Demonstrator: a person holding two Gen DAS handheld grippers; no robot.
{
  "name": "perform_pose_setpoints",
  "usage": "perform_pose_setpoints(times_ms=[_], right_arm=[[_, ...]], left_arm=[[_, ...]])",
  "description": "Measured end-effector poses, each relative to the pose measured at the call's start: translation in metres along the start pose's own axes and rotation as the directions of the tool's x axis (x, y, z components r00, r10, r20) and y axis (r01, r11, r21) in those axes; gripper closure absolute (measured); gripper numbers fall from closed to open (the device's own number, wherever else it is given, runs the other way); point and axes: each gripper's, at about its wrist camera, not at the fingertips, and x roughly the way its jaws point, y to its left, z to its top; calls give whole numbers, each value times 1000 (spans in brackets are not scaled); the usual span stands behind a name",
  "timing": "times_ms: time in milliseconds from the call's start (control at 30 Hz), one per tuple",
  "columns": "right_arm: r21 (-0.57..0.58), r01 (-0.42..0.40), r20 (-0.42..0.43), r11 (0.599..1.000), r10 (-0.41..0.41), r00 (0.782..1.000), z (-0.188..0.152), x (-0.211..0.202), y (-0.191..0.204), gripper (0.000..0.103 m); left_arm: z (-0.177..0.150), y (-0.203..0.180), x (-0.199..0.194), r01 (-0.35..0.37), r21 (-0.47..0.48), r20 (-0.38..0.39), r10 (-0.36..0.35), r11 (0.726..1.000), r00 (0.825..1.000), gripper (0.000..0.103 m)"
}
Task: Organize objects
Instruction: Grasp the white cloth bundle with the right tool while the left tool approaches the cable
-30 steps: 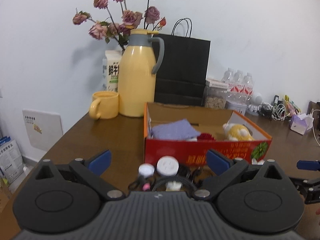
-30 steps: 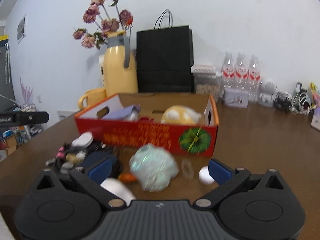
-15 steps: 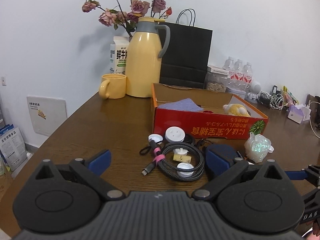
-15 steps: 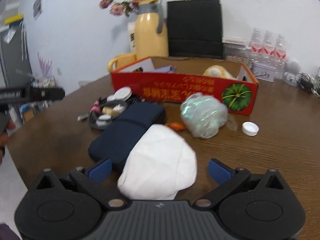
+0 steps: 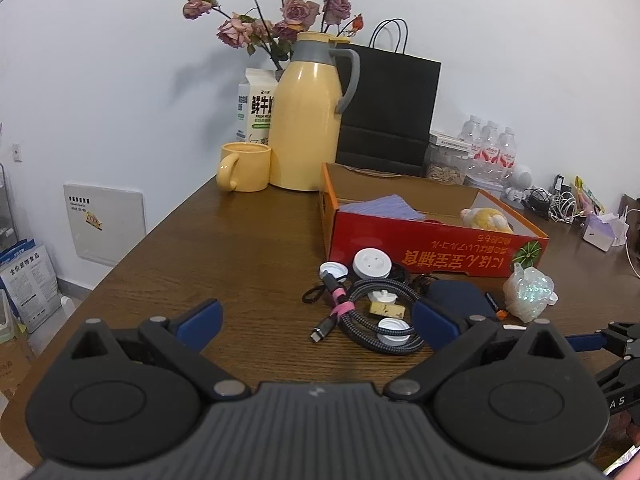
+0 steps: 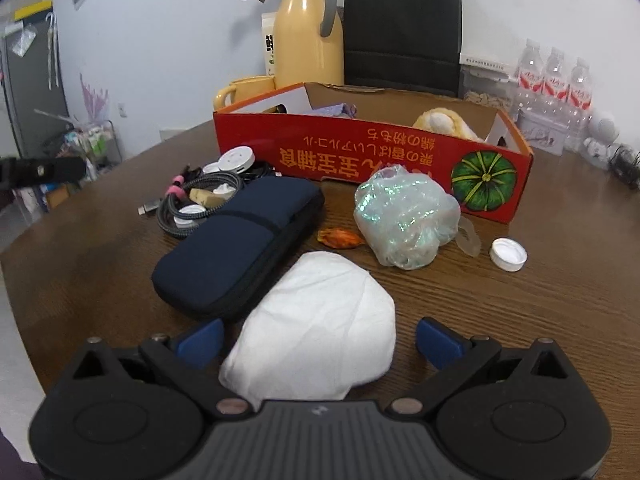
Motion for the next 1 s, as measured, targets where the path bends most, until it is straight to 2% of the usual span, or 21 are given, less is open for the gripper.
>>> perform_pose_setpoints(times_ms=[67, 133, 333, 767, 900, 1000], right_arm=[[-18, 29, 6, 999, -29, 1000, -1, -1, 2, 9], [-22, 30, 17, 999, -30, 999, 0, -3, 2, 22], [-49, 41, 41, 998, -39, 998, -2, -7, 4, 32], [-31, 115, 122, 993, -110, 986, -10, -9, -2, 36], [-29, 125, 135, 992, -120, 984, -10, -9, -1, 36], [-8, 119, 143, 993, -117, 983, -11, -10, -4, 36]], left_arm=[[-1, 2, 1, -6, -4, -5, 6, 1000, 1000, 0], [-2, 3, 2, -8, -5, -11, 8, 1000, 1000, 0], [-5, 0, 6, -2, 5, -25, 2, 1000, 1000, 0], [-7, -18, 36, 20, 67, -97, -13, 998, 995, 0], [-1, -29, 61, 57, 92, -158, -42, 994, 986, 0], [2, -37, 83, 59, 112, -228, -32, 992, 973, 0]])
